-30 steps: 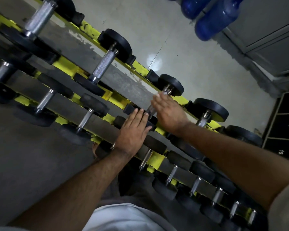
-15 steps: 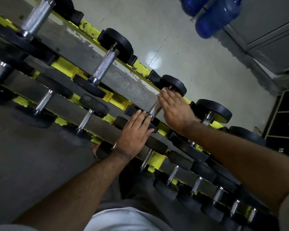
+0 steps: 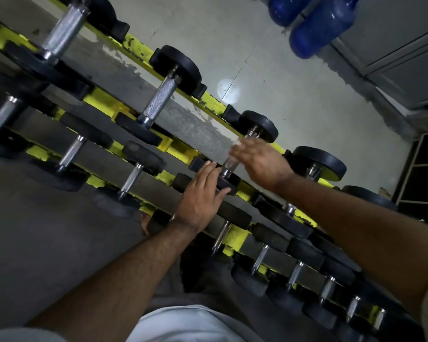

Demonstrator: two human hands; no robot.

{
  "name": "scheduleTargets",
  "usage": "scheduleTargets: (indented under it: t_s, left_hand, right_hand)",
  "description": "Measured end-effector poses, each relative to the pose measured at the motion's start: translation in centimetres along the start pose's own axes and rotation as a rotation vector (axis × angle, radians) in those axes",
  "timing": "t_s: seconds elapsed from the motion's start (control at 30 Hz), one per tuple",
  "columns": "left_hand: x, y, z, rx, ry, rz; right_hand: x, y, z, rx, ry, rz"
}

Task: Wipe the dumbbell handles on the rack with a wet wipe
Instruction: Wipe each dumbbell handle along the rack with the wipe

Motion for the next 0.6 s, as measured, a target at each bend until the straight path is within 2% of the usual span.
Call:
scheduleTargets:
  t_s: [0.07, 0.2, 0.23, 0.37, 0.4, 0.53, 0.6]
  left_hand:
    - [0.2, -0.2, -0.3, -0.027, -0.009, -0.025]
    - [0.6, -0.8, -0.6, -0.113, -0.072, -0.062]
    - [0.7, -1.0, -0.7, -0.127, -0.079, -0.071]
    - [1.2, -1.5, -1.2, -0.168, -0.083, -0.100]
    - [1.3, -1.6, -1.3, -0.168, -0.086, -0.102]
    - [1.5, -1.5, -1.5, -0.168, -0.117, -0.096]
    - [1.6, -1.3, -1.6, -0.167, -0.117, -0.111]
  right_hand:
    - [0.2, -0.1, 0.1, -0.008, 0.050, 0.093]
    - [-1.3, -2.6, 1.8, 0.118, 0.007, -0.169]
    - [-1.1, -1.9, 1.6, 0.105, 0.026, -0.182]
    - [0.1, 1.4, 0.7, -0.035, 0.095, 0.104]
    - [-0.2, 0.7, 1.1, -0.043, 0.103, 0.120]
    - [-1.1, -1.8, 1.9, 0.064, 0.052, -0.082]
    - [0.1, 0.0, 1.2, 0.072, 0.068, -0.037]
Point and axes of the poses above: each hand's wrist, its own x-axis towards the middle knuckle, its own z-axis out of the palm, y = z × x, the point moved 1 cm from there along x, towards the middle knuckle, and after that the axes turned 14 degrees about y, right-handed, at the moved point
